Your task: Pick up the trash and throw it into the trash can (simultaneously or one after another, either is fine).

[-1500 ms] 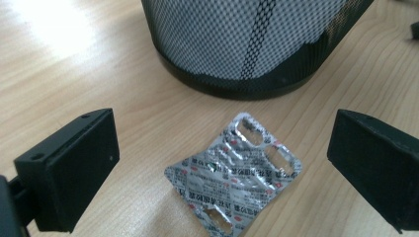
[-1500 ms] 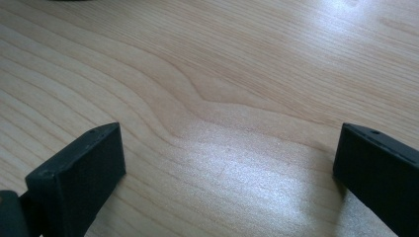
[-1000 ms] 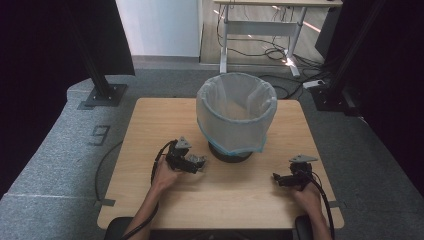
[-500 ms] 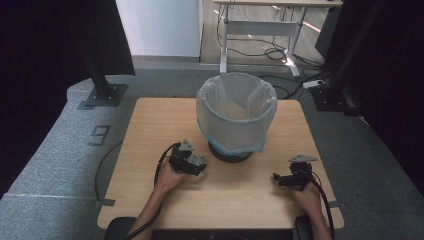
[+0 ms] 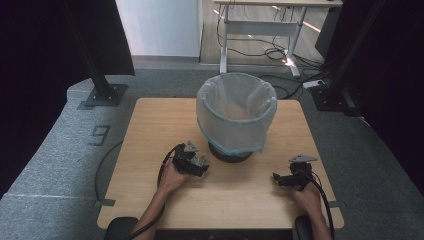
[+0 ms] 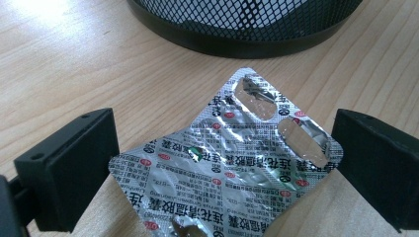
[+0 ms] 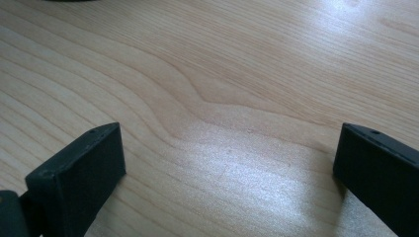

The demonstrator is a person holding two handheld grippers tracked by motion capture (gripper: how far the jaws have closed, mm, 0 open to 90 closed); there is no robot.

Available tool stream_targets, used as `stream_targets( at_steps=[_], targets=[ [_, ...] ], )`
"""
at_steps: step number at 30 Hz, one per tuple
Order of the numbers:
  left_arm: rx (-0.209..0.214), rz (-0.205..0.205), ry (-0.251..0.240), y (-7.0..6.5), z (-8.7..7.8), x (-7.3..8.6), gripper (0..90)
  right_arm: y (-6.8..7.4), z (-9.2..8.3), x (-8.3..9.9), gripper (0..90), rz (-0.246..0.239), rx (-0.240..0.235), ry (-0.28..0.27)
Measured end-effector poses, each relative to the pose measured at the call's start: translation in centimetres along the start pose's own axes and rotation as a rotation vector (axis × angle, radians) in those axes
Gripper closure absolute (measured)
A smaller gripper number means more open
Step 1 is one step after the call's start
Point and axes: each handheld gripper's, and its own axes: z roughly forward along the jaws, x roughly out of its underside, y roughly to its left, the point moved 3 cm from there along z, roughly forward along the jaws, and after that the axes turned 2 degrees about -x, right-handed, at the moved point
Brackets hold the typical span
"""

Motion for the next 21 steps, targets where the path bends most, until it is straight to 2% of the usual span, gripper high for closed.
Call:
stream_targets(
  at_steps=[3,4,5,8,16,21],
  targets=[
    [-0.006,0.011,0.011,-0.1,0.1,0.1,0.7,0.0,0.0,0.0,0.0,0.0,0.0,0.0],
    [-0.01,0.02,0.016,-0.2,0.1,0.1,4.9,0.0,0.0,0.0,0.0,0.0,0.0,0.0],
    [-0.012,0.026,0.021,-0.2,0.1,0.1,4.9,0.0,0.0,0.0,0.0,0.0,0.0,0.0],
    [-0.016,0.015,0.021,-0.3,0.1,0.0,5.5,0.0,0.0,0.0,0.0,0.0,0.0,0.0],
    [-0.01,0.001,0.005,-0.1,-0.6,-0.4,13.8,0.0,0.0,0.0,0.0,0.0,0.0,0.0],
    [-0.009,-0.01,0.002,0.1,-1.0,-0.5,14.2,0.0,0.0,0.0,0.0,0.0,0.0,0.0]
  ],
)
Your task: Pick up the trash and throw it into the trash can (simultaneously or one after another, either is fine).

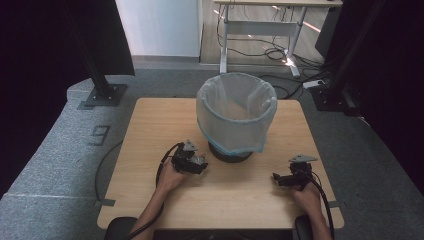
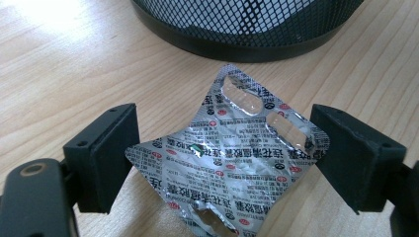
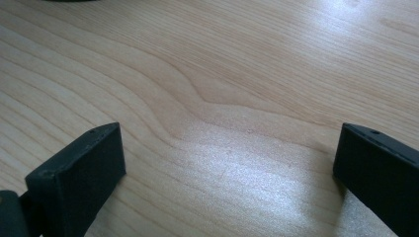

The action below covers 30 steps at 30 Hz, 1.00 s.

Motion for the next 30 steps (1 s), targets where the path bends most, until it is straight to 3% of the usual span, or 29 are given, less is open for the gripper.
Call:
stream_targets(
  at_steps=[15,30],
  targets=[
    [-0.003,-0.003,-0.029,0.9,-2.7,-1.3,15.4,0.0,0.0,0.0,0.0,-0.001,0.0,-0.001],
    [-0.022,0.033,-0.023,1.3,-5.2,-3.1,15.3,0.0,0.0,0.0,0.0,0.0,0.0,0.0]
  ],
)
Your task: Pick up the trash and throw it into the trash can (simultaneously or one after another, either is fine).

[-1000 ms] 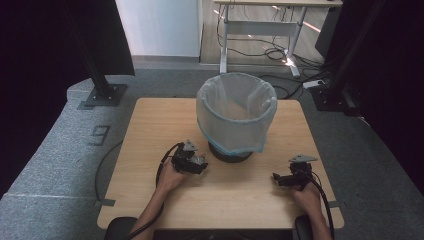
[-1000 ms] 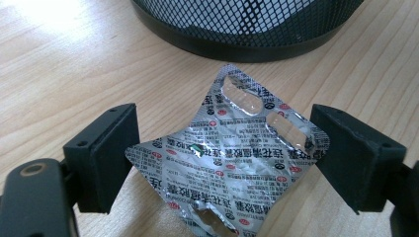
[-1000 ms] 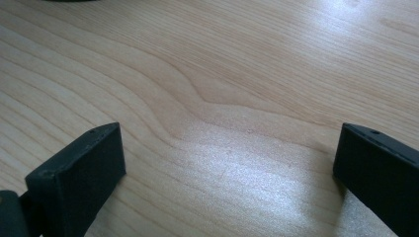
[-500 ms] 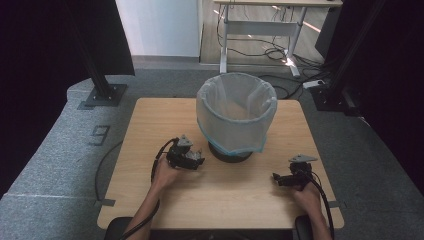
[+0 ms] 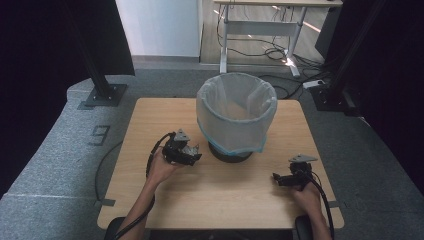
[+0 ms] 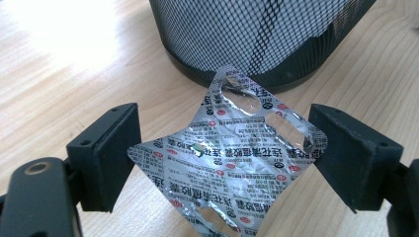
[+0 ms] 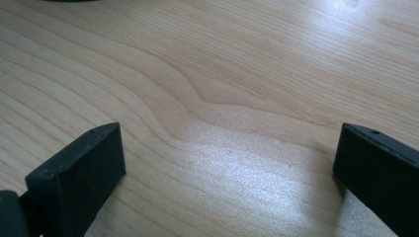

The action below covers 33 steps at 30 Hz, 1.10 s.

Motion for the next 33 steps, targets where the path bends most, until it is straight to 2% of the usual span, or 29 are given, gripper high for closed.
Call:
stream_targets(
  at_steps=[18,33],
  targets=[
    [0.014,0.0,0.001,0.8,-2.6,-2.4,15.2,0.0,0.0,0.0,0.0,0.001,0.0,0.0],
    [0.033,0.011,-0.021,0.5,-5.2,-5.1,15.1,0.0,0.0,0.0,0.0,-0.001,0.001,0.0]
  ],
)
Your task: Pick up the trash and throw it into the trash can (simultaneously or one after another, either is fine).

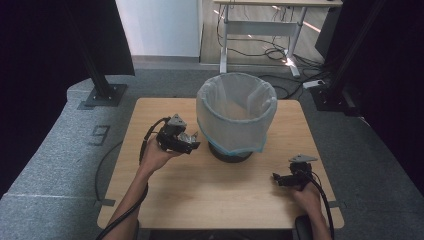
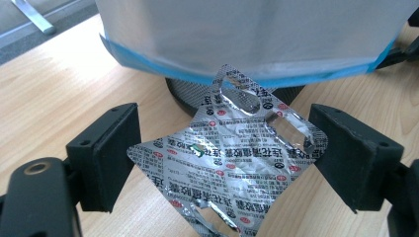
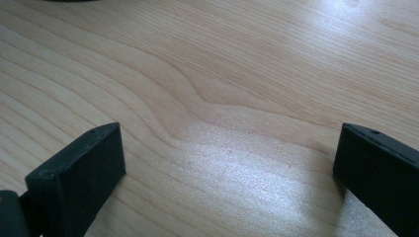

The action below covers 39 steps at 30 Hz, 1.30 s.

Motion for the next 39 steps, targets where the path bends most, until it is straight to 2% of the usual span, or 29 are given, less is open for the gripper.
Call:
stream_targets(
  at_steps=[21,39],
  targets=[
    [-0.004,0.027,-0.015,0.2,-3.5,-3.8,15.2,0.0,0.0,0.0,0.0,0.0,-0.001,0.002],
    [-0.005,0.011,-0.041,0.8,-6.3,-6.7,15.3,0.0,0.0,0.0,0.0,0.0,-0.001,0.002]
  ],
)
